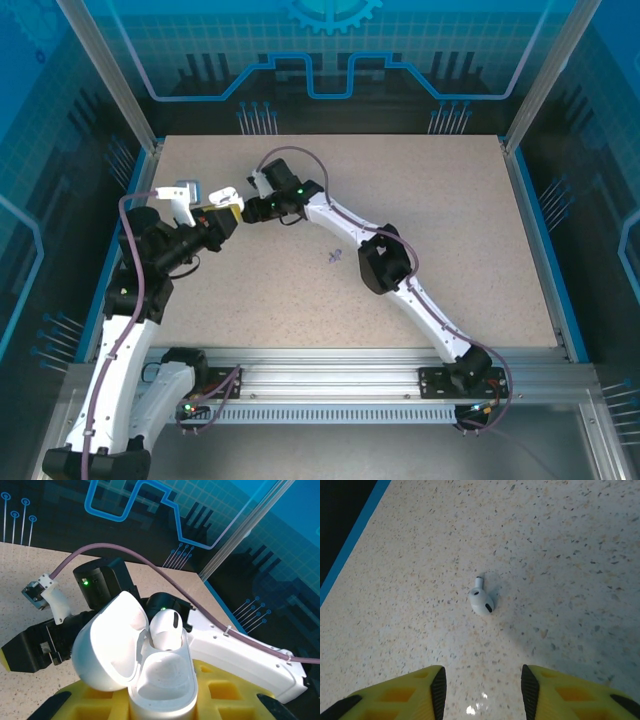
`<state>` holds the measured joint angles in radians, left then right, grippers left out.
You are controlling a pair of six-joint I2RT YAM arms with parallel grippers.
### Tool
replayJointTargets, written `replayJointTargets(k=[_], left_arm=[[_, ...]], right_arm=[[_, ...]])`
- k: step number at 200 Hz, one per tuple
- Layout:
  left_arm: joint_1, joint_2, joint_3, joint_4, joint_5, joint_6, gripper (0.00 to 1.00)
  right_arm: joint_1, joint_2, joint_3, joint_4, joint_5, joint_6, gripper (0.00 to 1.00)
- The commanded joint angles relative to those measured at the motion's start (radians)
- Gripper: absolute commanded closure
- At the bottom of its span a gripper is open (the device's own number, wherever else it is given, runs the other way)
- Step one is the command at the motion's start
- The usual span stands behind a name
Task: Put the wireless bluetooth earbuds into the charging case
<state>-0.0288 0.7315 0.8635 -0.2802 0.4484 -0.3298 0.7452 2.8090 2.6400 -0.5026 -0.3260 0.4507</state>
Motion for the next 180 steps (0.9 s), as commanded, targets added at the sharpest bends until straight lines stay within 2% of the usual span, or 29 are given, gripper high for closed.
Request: replayJointTargets(k=[1,50,86,102,121,139,180], left_arm=[[0.01,-0.011,0.033,-0.005,-0.002,0.02,0.88],[0.016,0.006,0.025,-0.008,-0.06,0.016,0.89],[0.077,0.101,-0.004,0.057,-0.093,-0.048,0.89],[0.107,0.144,-0.023,0.103,-0.128,-0.078,0.89],[0.132,0.213,-0.041,0.147,-0.188,-0.095,0.89],[0.167,0.292,-0.082,0.25,-0.195,-0.127,0.89],[0.208,0.48,-0.133,0.448,-0.199,-0.093,0.89]], right_arm=[[0.013,0.046,0.066,0.054,-0.022,0.053,0.54],[0.012,0.072,0.075,0.085,-0.032,0.082,0.51],[-0.02,-0.016,0.024,0.013,-0.037,0.064,0.53],[-0.034,-0.127,-0.112,0.031,0.001,0.03,0.53],[-0.056,-0.308,-0.365,0.128,0.055,0.012,0.52],[-0.09,-0.46,-0.578,0.213,0.068,0.02,0.52],[-0.144,-0.684,-0.838,0.233,0.077,-0.02,0.49]])
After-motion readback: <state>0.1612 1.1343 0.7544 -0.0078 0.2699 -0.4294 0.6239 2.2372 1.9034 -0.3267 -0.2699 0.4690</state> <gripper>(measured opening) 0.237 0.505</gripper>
